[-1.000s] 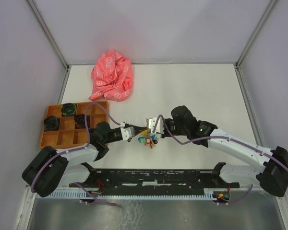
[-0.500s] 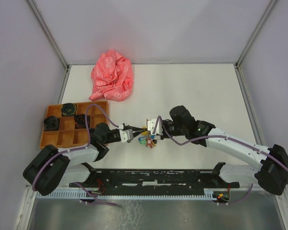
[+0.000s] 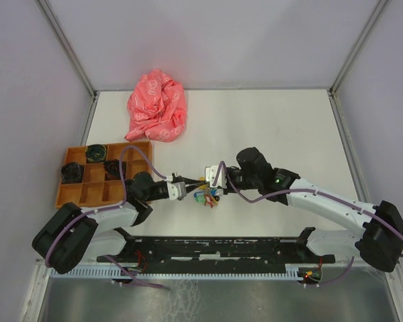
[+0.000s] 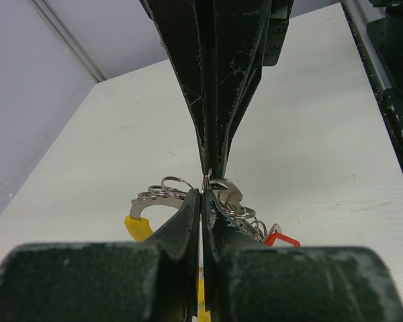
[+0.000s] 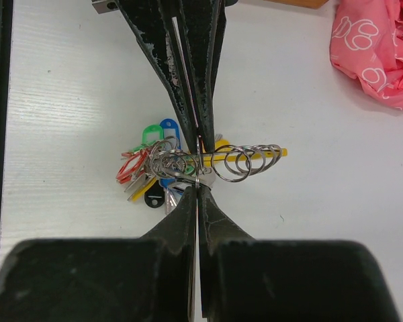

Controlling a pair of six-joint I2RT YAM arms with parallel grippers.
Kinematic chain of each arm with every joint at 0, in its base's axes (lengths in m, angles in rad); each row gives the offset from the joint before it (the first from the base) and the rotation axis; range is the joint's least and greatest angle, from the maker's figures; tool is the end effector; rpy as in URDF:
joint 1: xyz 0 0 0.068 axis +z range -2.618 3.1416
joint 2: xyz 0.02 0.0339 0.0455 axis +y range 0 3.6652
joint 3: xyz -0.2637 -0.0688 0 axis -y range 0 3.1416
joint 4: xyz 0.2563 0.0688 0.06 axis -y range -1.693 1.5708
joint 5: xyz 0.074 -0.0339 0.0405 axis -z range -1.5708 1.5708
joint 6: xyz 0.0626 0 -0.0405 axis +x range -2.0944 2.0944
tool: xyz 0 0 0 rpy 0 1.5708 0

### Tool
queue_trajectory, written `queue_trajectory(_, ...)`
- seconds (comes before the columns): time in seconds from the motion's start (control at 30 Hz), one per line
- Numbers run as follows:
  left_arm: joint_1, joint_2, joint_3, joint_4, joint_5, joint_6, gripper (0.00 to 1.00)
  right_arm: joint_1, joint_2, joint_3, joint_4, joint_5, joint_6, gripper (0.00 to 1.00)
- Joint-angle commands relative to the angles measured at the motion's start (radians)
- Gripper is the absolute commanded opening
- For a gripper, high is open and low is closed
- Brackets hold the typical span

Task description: Put the keys on the keyring

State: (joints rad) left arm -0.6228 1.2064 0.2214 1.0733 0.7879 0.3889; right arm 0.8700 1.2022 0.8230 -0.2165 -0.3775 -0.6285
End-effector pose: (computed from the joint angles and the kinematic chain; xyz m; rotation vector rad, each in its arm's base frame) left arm 0.1653 -0.1734 0.1899 1.2509 0.9288 -0.7665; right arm 0.1724 0.2401 0.2462 -1.6302 1.4315 0.5472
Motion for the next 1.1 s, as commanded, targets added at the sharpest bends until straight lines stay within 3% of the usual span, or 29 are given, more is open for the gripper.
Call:
queue_trajectory(0.0, 0.006, -0.003, 0.009, 0.081, 0.023, 0.017, 0.03, 0.0, 0.006, 0.049, 0.056, -0.002, 0.03, 0.01)
queue_trajectory(1.07, 0.006, -0.007, 0.015, 0.059, 0.014, 0.027, 0.03, 0.0, -0.018, 0.054, 0.039, -0.014, 0.048, 0.01)
